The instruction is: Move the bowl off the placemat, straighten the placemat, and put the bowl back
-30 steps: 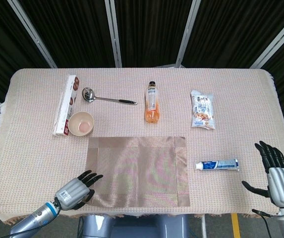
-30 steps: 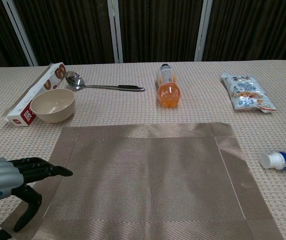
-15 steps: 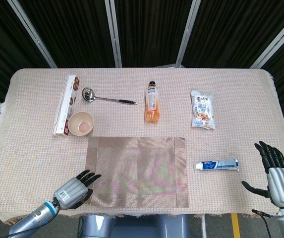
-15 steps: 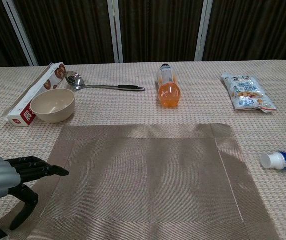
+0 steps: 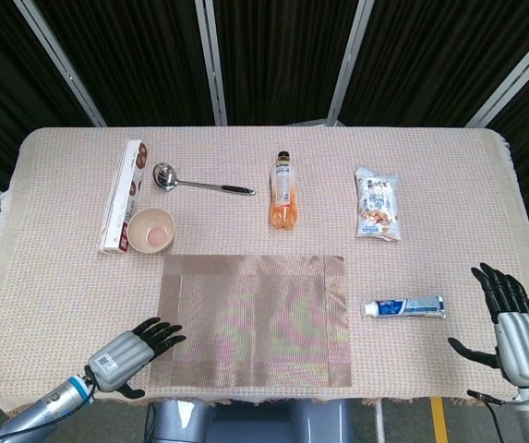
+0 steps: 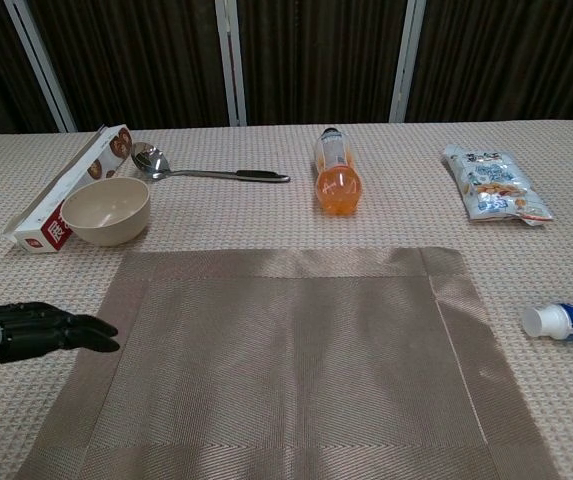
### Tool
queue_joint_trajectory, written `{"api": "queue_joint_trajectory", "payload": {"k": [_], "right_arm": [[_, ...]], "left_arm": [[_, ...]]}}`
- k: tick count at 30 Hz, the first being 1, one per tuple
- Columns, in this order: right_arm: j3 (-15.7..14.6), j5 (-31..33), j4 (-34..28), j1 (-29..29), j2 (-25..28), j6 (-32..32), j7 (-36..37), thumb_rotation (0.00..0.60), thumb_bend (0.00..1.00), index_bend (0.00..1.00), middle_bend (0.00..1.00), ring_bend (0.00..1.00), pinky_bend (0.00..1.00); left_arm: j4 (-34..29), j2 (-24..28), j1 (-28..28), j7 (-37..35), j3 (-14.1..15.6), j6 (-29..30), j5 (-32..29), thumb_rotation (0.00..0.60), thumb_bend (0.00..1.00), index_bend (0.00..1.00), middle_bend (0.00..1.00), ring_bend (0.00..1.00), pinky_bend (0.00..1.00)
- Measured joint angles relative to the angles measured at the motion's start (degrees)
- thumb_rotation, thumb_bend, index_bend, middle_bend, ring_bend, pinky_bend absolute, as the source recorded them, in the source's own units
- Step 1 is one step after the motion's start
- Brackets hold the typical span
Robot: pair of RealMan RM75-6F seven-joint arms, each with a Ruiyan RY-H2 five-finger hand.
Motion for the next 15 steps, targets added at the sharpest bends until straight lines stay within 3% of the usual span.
{"api": "queue_joint_trajectory", "payload": {"k": [4,6,10,15], "right_arm": [[-0.13,-0.33,-0.28,-0.06,-0.04,0.13,-0.27,0.6,0.0,0.0,0.0,0.0,0.0],[-0.22,-0.51,-0.45,-0.08,-0.06,0.15,-0.41,0.6,0.0,0.0,0.0,0.0,0.0],[-0.29,-0.55,-0.52,-0.12,-0.13,0.12,-0.59,0.6,0.0,0.0,0.0,0.0,0.0],[-0.22,-0.12,-0.3,0.02,-0.26,-0.26,-0.85,0.6,0.0,0.0,0.0,0.0,0.0]], "left_arm": [[0.42,2.89,0.57,-4.7,-0.58,5.53,2.17,0.6,0.0,0.0,0.0,0.0,0.0],[1.29,3.68,0.92,-5.87,-2.23,8.48,1.91,0.6,0.0,0.0,0.0,0.0,0.0],[4.66,3.12,0.84,-7.03,-7.28,10.15,-2.5,0.6,0.0,0.0,0.0,0.0,0.0],[13.98,-0.91,-1.12,-7.54,-13.42,7.68,-10.35,0.6,0.0,0.05,0.0,0.0,0.0]]}}
